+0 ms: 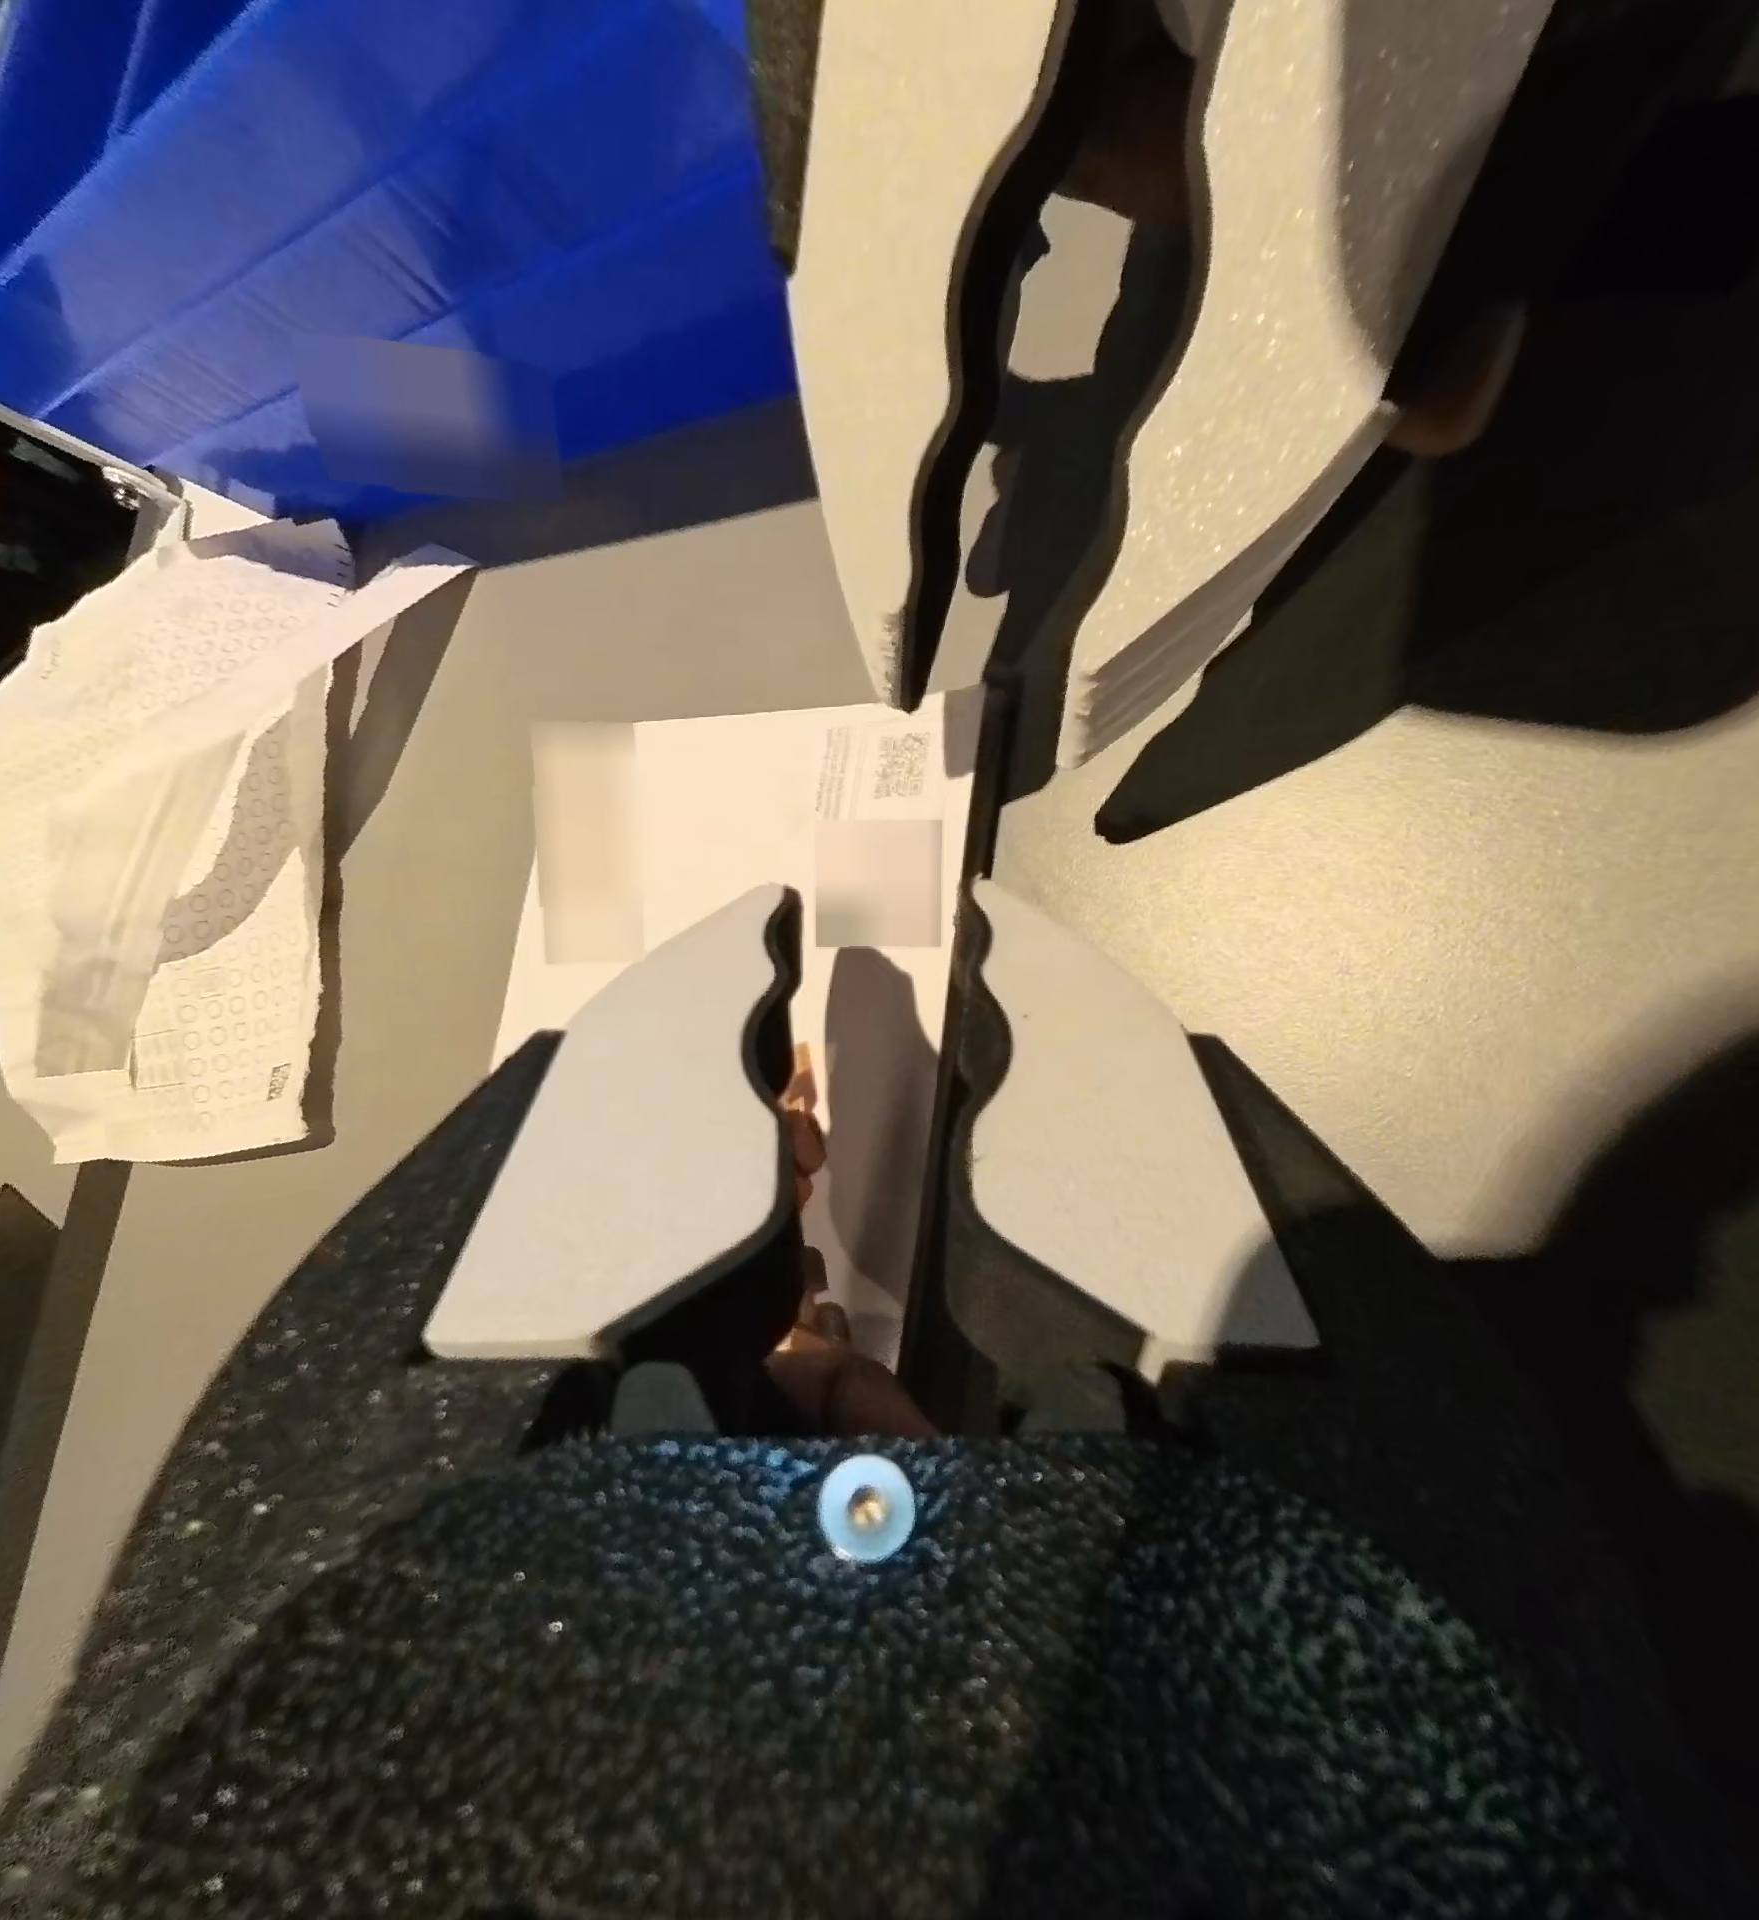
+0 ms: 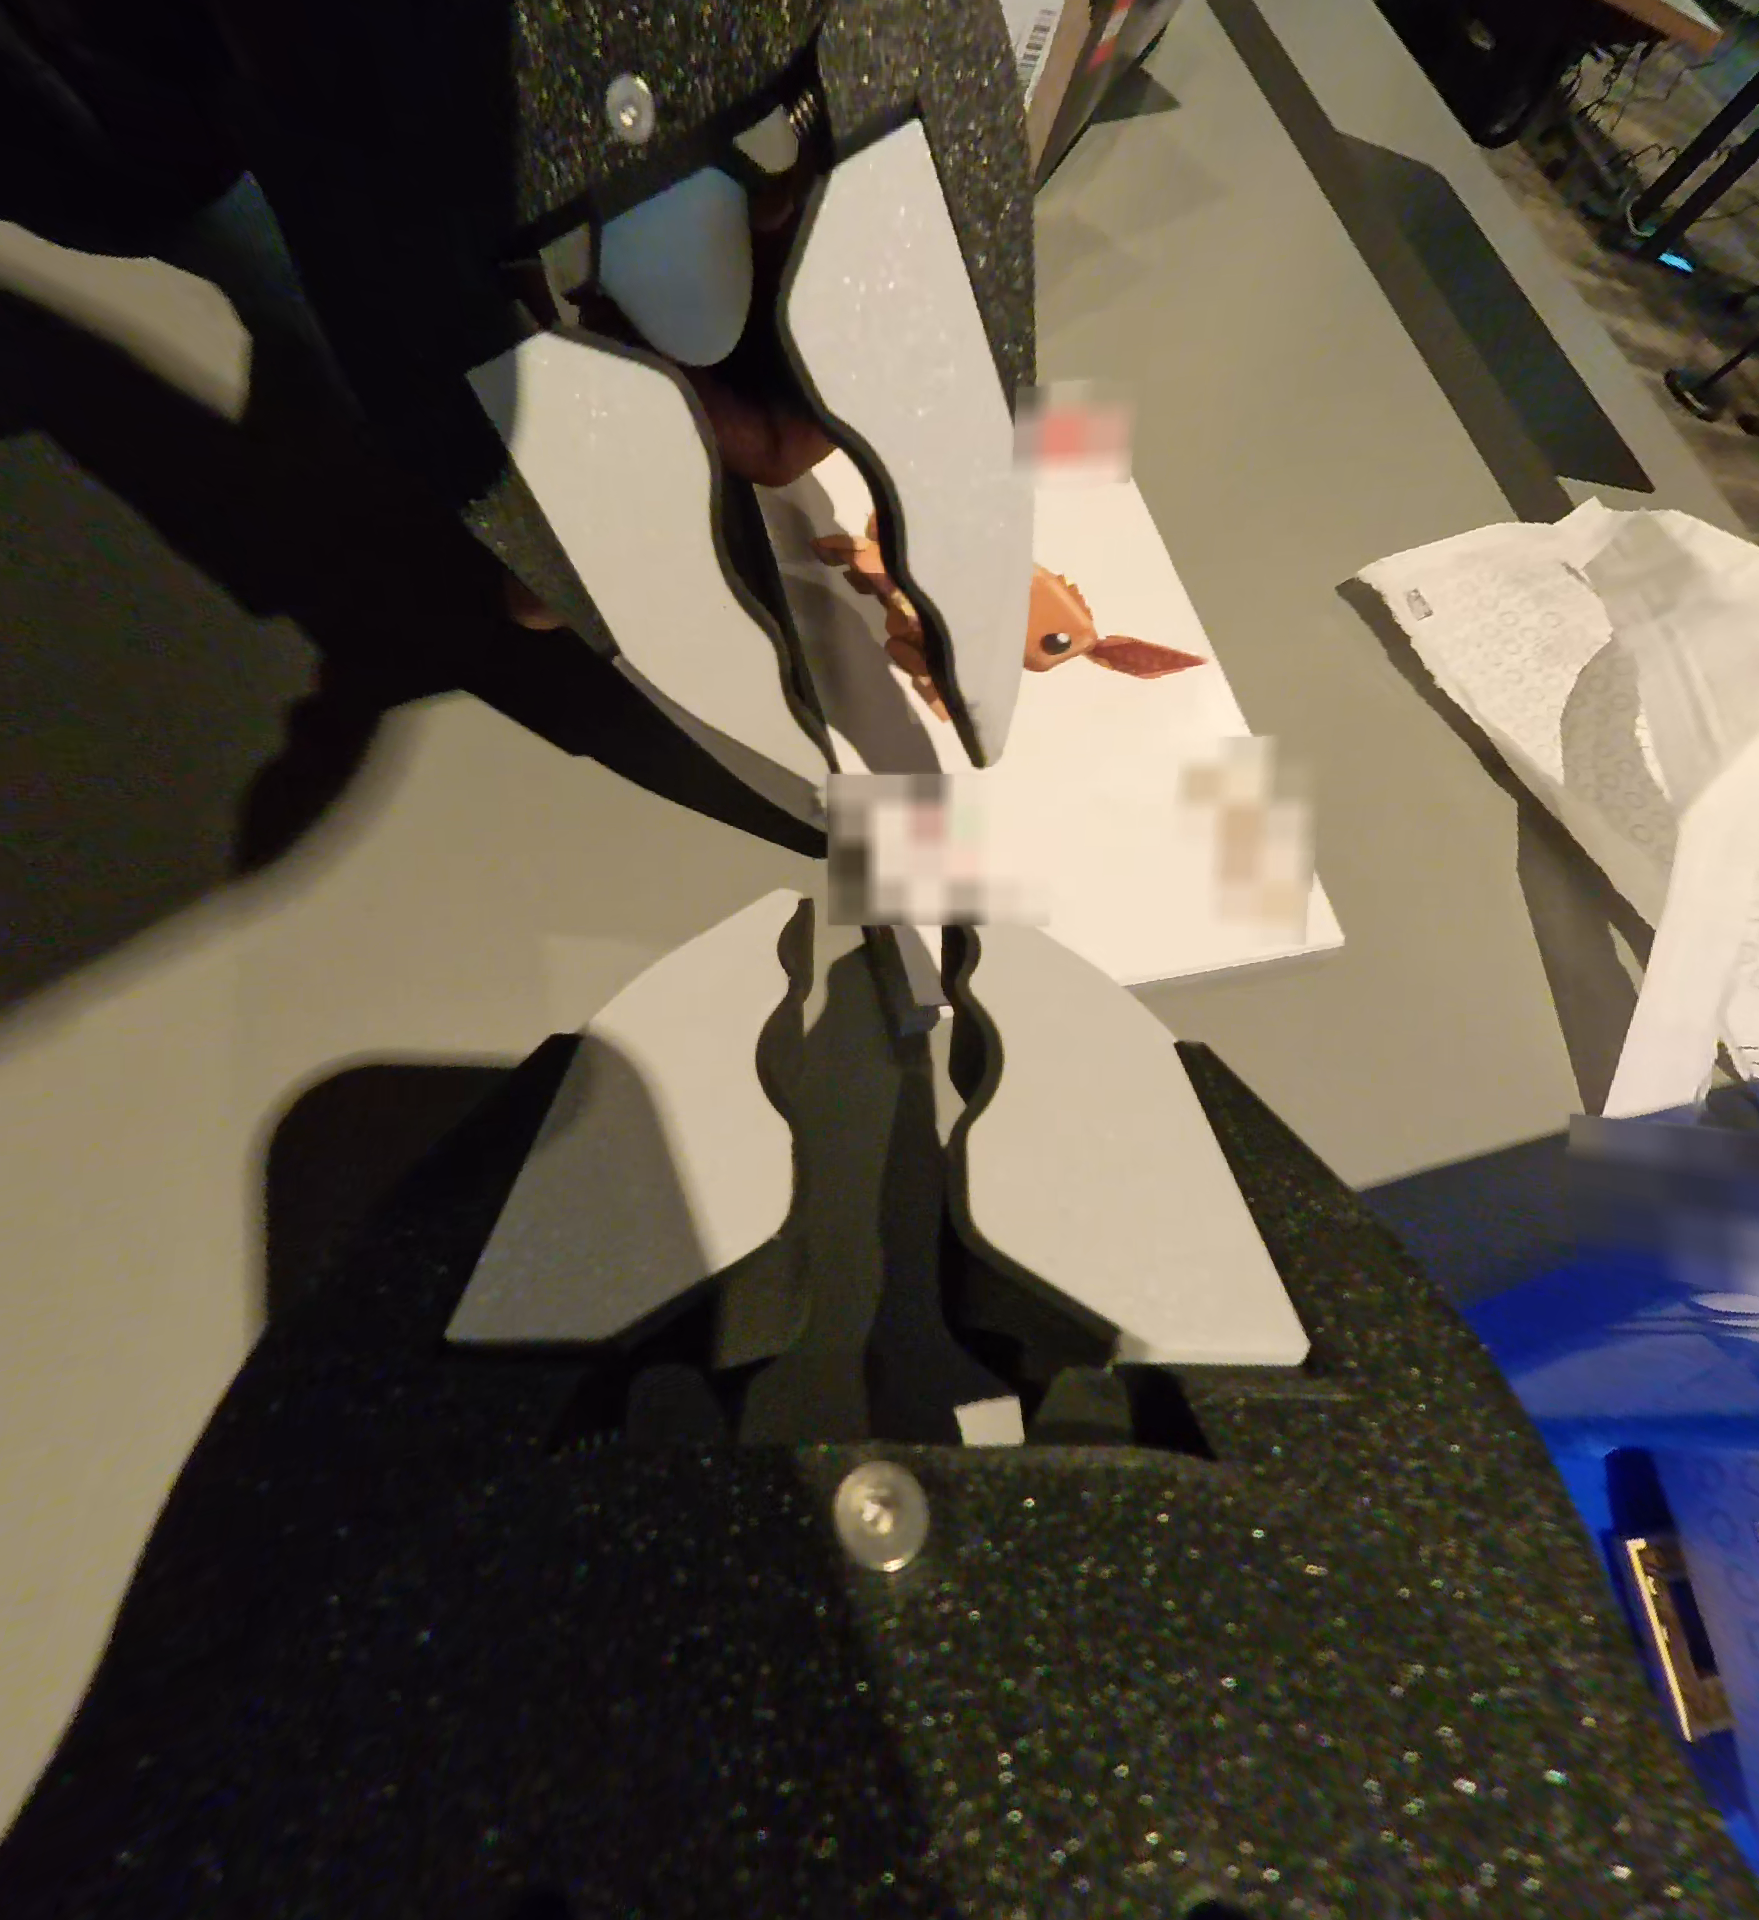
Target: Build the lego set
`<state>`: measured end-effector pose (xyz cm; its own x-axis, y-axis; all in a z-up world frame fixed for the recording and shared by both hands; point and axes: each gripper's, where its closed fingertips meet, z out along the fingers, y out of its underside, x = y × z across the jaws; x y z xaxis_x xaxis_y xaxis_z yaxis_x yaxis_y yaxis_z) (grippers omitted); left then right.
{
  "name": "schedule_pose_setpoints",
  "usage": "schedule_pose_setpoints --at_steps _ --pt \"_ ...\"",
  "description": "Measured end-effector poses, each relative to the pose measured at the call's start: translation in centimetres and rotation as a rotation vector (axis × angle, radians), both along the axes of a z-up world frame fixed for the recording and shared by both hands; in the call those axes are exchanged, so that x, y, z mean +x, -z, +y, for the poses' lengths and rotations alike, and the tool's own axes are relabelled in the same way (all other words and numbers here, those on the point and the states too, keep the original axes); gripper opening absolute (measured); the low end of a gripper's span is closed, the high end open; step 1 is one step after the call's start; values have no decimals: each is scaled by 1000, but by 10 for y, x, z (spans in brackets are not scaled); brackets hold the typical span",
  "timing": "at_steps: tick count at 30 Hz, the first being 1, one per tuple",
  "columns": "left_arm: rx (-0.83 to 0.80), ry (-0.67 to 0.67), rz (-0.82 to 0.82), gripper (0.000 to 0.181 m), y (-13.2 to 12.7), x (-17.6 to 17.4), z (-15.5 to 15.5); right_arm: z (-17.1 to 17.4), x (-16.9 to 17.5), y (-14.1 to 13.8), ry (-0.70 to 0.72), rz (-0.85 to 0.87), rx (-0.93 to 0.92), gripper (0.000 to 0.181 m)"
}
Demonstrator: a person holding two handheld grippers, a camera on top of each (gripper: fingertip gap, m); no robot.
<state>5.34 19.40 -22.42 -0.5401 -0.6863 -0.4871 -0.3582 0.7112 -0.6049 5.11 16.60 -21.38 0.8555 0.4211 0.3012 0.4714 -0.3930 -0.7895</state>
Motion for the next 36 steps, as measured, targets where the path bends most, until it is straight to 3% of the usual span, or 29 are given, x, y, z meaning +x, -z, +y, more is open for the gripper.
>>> schedule_pose_setpoints --at_steps 7,16,20,24,29,32,36 --pt "-36 0 -32 0 -9 2 -1 0 0 0 2 1 3 23" --pt "-88 -123 -107 0 -26 11 17 5 9 1 87 -23 6 23" --pt "-326 -275 -150 0 -44 10 31 12 22 5 205 -62 -12 24" --pt "-725 -475 -194 0 -55 0 56 18 16 8 200 -129 -15 24" --pt "-1159 -624 -331 0 -70 -25 97 27 11 8 180 -178 -19 27" --pt "-1285 -665 -424 0 -77 -43 123 30 7 12 105 -271 -62 26" --pt "-1325 -691 -464 0 -77 -57 140 33 1 17 33 -333 -147 28"
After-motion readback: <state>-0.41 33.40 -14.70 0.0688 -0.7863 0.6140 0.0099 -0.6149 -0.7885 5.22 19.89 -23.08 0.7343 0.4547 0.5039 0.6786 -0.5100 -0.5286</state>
